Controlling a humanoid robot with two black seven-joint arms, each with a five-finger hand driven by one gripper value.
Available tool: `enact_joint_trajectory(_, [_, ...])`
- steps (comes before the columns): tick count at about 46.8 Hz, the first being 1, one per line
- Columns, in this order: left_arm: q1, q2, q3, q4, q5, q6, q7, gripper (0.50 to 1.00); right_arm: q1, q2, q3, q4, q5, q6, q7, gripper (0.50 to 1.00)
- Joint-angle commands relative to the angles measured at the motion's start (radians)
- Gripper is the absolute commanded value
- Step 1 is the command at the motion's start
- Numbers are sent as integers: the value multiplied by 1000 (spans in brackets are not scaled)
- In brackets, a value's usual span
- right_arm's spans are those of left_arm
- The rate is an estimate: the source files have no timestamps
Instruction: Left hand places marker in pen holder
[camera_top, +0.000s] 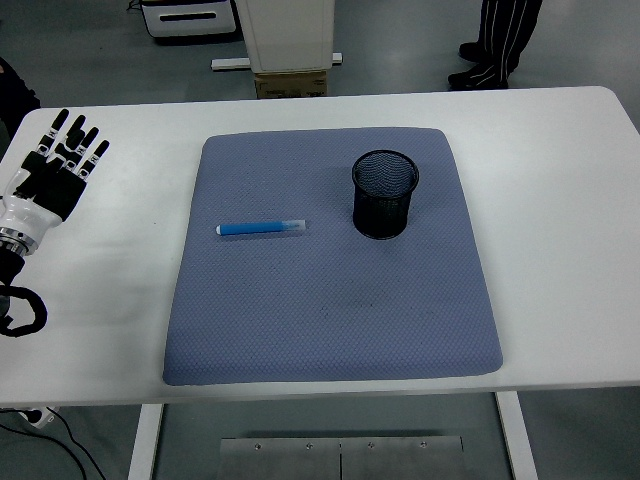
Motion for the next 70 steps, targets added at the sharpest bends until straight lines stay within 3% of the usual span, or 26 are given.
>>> enact_joint_trajectory(1, [2,-1,1,0,3,1,0,1000,0,0,0,-1,0,0,0,1000])
enact_joint_trajectory(24, [12,5,-1,6,0,-10,1,1000,-1,0,0,-1,0,0,0,1000])
enact_joint_trajectory(39, [15,-30,-10,4,-21,19,1,1000,0,0,0,1,0,0,0,1000])
enact_joint_trajectory(56, [8,16,-4,4,5,36,1,1000,-1,0,0,-1,0,0,-1,1000])
enact_joint_trajectory(62, [2,65,-2,6,19,25,-2,1000,0,0,-1,1,0,1,0,1000])
enact_joint_trajectory(70, [-25,77,-1,4,123,38,-2,1000,0,0,0,-1,0,0,0,1000])
